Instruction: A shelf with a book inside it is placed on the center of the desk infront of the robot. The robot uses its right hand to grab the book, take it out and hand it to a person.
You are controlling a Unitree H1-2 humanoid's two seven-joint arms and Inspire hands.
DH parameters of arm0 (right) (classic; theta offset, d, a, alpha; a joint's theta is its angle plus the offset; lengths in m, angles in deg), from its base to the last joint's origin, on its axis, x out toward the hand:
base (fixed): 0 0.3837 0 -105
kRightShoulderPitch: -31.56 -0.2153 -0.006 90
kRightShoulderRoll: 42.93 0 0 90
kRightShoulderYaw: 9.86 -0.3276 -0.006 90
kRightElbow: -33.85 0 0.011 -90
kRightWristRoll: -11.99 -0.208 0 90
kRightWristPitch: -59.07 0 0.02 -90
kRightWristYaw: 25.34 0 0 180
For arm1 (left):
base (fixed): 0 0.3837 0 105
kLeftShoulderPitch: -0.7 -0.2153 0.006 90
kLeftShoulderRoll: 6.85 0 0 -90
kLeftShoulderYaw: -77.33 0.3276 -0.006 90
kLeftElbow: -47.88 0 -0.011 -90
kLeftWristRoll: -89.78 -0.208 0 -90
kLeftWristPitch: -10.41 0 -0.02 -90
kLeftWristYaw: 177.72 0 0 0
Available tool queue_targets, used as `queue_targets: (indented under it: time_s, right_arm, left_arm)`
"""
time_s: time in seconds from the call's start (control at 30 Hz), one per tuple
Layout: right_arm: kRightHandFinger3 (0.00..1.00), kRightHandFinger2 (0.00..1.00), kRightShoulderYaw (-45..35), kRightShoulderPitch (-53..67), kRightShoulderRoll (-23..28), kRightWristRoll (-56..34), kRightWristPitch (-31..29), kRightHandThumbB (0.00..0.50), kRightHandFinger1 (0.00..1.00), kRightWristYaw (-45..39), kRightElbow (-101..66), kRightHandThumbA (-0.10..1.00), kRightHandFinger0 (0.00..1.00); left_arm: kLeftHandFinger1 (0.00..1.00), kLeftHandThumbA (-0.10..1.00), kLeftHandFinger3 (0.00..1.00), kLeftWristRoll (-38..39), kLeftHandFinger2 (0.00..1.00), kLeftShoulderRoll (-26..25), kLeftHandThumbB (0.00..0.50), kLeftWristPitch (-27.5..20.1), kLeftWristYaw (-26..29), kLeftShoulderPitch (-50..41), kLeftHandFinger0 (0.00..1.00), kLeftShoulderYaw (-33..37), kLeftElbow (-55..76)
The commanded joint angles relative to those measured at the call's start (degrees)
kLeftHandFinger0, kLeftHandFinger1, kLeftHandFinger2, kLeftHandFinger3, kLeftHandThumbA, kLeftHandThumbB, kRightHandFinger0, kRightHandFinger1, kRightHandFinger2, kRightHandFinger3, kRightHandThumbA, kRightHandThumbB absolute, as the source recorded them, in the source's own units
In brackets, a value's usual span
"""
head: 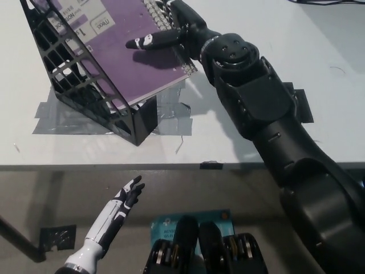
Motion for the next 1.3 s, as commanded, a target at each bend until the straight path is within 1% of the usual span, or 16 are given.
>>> queue_targets:
  time_s: [0.0,0.03,0.07,0.1,0.13,0.17,0.2,0.23,0.43,0.5,0.6,0.73,0.9,0.93,1.03,1.27]
  right_arm:
    - [1.0,1.0,0.29,-4.07,-1.03,2.82,-5.69,0.47,1.0,-1.3,1.72,1.0,1.0]
    - [1.0,1.0,0.2,-3.97,-1.18,3.15,-5.78,0.447,1.0,-0.54,1.68,1.0,1.0]
    - [0.8,0.78,-0.2,-4.66,-1.63,3.62,-4.61,0.386,0.7,1.35,2.32,0.92,0.7]
    - [0.63,0.63,-0.35,-4.9,-1.74,3.74,-4.34,0.376,0.52,1.73,2.59,0.9,0.41]
    - [0.24,0.25,0.22,-5.19,-1.69,4.55,-4.11,0.307,0.12,1.57,2.74,0.84,0.03]
    - [0.24,0.25,0.35,-5.25,-1.68,4.82,-4.12,0.307,0.12,1.47,2.79,0.84,0.03]
    - [0.01,0.01,4.44,-5.17,-0.92,7.9,-3.71,0.136,0.0,-2.49,1.78,0.94,0.0]
    - [0.0,0.0,5.77,-5.07,-0.71,8.79,-3.55,0.109,0.0,-4.02,1.34,0.95,0.0]
    - [0.13,0.29,4.01,-3.4,-2.28,6.47,-4.79,0.035,0.14,-3.87,-1.19,1.0,0.02]
    - [0.26,0.41,3.35,-2.92,-2.71,7.05,-4.16,0.043,0.23,-1.41,-3.13,1.0,0.0]
    - [0.28,0.41,1.41,-2.31,-3.28,6.36,-3.59,0.027,0.25,0.59,-5.57,1.0,0.04]
    - [0.27,0.4,-2.3,-1.12,-4.16,4.35,-2.54,0.073,0.25,0.65,-7.81,1.0,0.03]
    - [0.15,0.28,-7.53,-0.14,-5.63,1.66,-1.78,0.142,0.09,0.27,-9.37,0.95,0.0]
    - [0.13,0.23,-8.03,-0.05,-5.8,1.67,-1.85,0.137,0.02,0.56,-9.75,0.93,0.0]
    - [0.06,0.03,-11.16,0.48,-6.77,-0.2,-1.95,0.086,0.0,1.43,-12.66,0.88,0.0]
    - [0.0,0.0,-20.52,0.57,-9.82,-7.39,-1.07,0.109,0.0,2.63,-19.67,0.81,0.0]
  left_arm:
    - [1.0,1.0,1.0,-0.66,1.0,-0.8,0.376,-0.39,-1.1,0.81,1.0,0.43,1.82]
    - [1.0,1.0,1.0,-0.47,1.0,-0.79,0.389,-0.32,-1.23,0.84,1.0,0.43,1.78]
    - [1.0,1.0,1.0,-0.32,1.0,-0.86,0.392,0.1,-1.35,1.22,1.0,0.37,1.82]
    - [1.0,1.0,1.0,-0.31,1.0,-0.89,0.393,0.2,-1.36,1.32,1.0,0.36,1.84]
    - [1.0,1.0,1.0,-0.34,1.0,-0.86,0.391,0.16,-1.31,1.6,1.0,0.39,1.68]
    - [1.0,1.0,1.0,-0.34,1.0,-0.85,0.391,0.14,-1.29,1.67,1.0,0.41,1.64]
    - [1.0,1.0,1.0,-0.15,1.0,-0.81,0.386,-0.1,-1.27,1.78,1.0,0.38,1.43]
    - [1.0,1.0,1.0,-0.08,1.0,-0.82,0.386,-0.18,-1.27,1.79,1.0,0.37,1.36]
    - [1.0,1.0,1.0,0.02,1.0,-0.92,0.369,-0.72,-1.27,1.96,1.0,0.45,1.07]
    - [1.0,1.0,1.0,-0.32,1.0,-1.04,0.353,-1.39,-1.18,2.08,1.0,0.59,0.98]
    - [1.0,1.0,1.0,-0.27,1.0,-1.17,0.345,-1.35,-1.27,2.49,1.0,0.59,0.81]
    - [1.0,1.0,1.0,-0.19,1.0,-1.35,0.336,-1.57,-1.4,2.73,1.0,0.78,0.45]
    - [1.0,1.0,1.0,-0.43,1.0,-1.44,0.334,-1.59,-1.22,2.7,1.0,0.94,0.5]
    - [1.0,1.0,1.0,-0.47,1.0,-1.46,0.326,-1.61,-1.22,2.71,1.0,0.97,0.46]
    - [1.0,1.0,1.0,0.38,1.0,-1.36,0.337,-0.28,-1.67,2.7,1.0,0.86,0.82]
    - [1.0,1.0,1.0,-1.97,1.0,-1.83,0.371,-0.49,-1.1,2.79,1.0,1.57,1.19]
